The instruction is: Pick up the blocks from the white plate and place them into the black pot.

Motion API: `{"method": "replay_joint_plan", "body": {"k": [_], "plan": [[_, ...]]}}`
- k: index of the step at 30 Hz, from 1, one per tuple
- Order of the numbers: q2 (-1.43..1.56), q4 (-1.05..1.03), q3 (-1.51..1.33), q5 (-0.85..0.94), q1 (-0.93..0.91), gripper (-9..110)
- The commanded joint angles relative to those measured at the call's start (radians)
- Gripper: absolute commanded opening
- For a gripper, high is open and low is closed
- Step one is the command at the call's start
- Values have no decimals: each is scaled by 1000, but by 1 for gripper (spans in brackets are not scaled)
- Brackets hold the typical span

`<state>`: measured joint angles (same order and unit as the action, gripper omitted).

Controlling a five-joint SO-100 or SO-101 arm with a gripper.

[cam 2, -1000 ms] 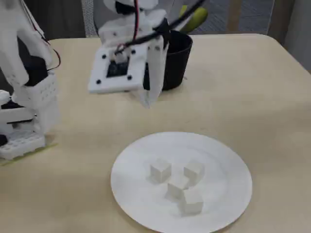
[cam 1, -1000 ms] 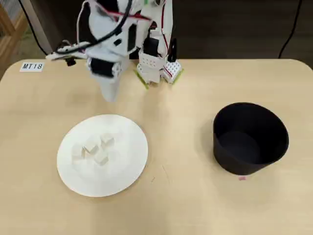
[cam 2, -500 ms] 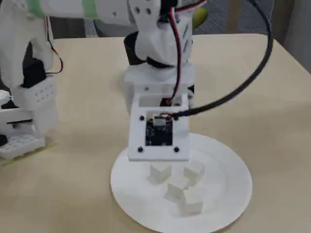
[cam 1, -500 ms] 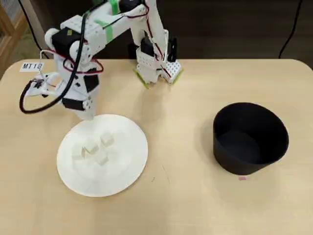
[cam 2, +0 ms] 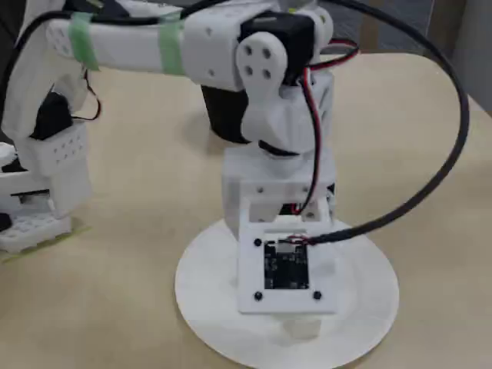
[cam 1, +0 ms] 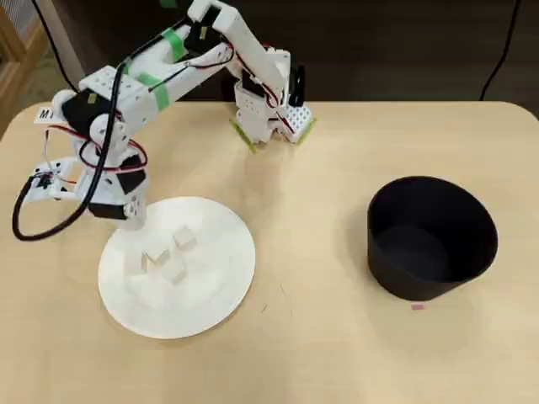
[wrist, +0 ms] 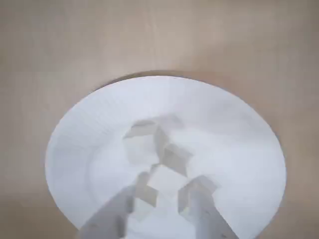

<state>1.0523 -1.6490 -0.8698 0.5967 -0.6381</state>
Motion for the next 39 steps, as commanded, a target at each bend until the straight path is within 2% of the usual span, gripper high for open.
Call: {"method": "replay_joint_plan", "body": {"k": [1,8,30,35,39], "plan": [[-8,-6,58,8,-12,30],[-97,-6,133,6,-6,37],[-264,-6,219,-34,20,32],[-295,-6,258,-55,20,24],[-319,-6,287,-91,15,9]]}}
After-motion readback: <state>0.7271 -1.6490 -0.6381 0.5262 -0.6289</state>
